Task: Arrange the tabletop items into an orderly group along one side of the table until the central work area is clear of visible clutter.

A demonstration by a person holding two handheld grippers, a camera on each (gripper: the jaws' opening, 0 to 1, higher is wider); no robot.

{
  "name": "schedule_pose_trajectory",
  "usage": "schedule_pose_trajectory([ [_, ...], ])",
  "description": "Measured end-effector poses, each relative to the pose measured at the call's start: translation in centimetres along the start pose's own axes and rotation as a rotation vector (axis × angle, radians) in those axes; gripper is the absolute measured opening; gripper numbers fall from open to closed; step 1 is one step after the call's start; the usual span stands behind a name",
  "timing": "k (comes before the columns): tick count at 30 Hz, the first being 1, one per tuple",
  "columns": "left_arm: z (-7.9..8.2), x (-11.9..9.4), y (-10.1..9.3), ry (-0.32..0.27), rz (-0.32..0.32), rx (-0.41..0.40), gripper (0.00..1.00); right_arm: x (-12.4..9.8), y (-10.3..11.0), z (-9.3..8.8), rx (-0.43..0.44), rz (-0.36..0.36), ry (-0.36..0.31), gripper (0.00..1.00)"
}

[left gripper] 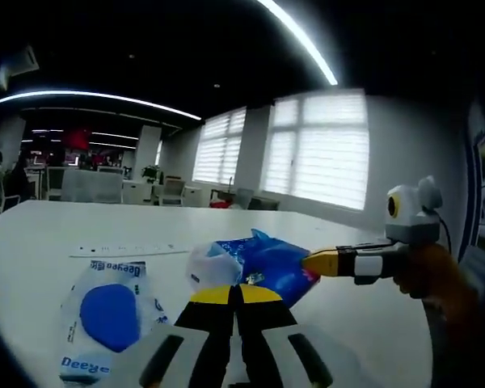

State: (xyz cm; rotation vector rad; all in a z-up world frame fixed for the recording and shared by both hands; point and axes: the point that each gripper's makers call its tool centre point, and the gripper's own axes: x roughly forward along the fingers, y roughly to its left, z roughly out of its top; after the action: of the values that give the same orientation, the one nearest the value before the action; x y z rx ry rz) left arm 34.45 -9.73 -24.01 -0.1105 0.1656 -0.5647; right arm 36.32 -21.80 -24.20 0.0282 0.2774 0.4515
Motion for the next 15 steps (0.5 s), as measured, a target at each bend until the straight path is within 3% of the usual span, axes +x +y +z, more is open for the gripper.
schedule_pose_trajectory([
  [15,-1.6,1.3,-0.5,0.031,0.003,0.119,0.00,1.1,-1.3,-2.3,0.046,-0.005,0.043,0.00],
])
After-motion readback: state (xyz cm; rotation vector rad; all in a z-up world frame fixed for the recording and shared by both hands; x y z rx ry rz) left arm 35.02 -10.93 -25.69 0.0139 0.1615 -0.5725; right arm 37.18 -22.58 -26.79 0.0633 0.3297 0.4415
